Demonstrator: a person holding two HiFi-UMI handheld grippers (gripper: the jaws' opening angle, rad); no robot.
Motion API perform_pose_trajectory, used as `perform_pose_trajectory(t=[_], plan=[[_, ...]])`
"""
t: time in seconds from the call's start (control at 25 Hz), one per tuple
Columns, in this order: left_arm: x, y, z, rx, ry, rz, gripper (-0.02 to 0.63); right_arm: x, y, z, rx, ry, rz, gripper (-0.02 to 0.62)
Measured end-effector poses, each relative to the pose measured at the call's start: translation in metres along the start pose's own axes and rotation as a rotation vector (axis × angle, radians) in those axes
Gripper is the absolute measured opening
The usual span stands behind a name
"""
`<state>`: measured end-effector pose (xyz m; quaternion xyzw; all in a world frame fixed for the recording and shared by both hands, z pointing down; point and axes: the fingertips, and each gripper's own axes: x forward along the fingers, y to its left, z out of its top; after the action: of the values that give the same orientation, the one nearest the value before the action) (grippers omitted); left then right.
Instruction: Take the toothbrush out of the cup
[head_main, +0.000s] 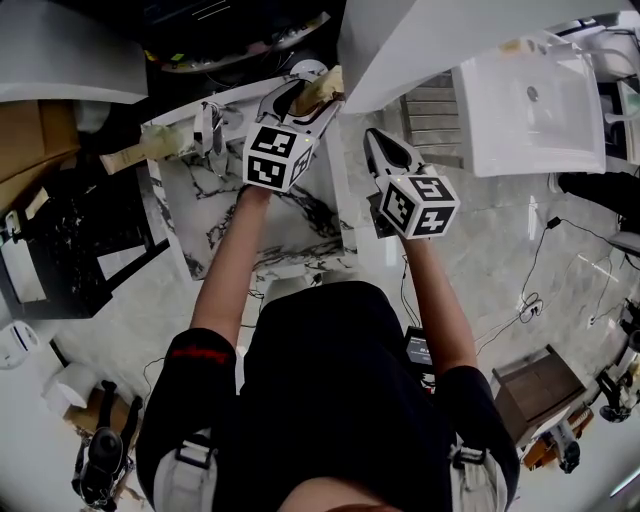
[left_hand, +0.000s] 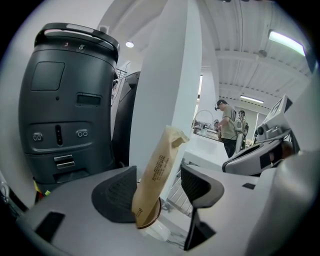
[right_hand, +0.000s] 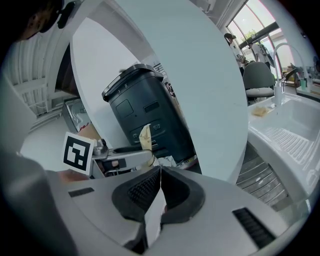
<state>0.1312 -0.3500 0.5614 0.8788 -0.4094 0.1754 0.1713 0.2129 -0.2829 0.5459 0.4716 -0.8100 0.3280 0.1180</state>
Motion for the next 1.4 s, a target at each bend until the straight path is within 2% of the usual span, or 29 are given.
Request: perform_pose_trajectory(t=[0.28,0.68,0.88,1.4], plan=[[0.017,0.001,0.000,0.060,0.036,0.005,0.270,0.000,-0.005,-0.003,0.019,0.005,-0.004,0.034],[0.027,0.002,-0.009,0.107,0.125,0.036,0.270,0.000,-0.013,-0.010,0.043,0.017,-0.010,0.034],[0.026,0.003,-0.010,0.115,0.136,0.045,0.267,0.001,-0.014,-0.012,0.046,0.025,-0.007,0.034],[0.024,0.008,-0.010,0.090,0.143,0.067,0.169,0.000,-0.014,-0.013,0.056,0.028,-0.008,0.034]])
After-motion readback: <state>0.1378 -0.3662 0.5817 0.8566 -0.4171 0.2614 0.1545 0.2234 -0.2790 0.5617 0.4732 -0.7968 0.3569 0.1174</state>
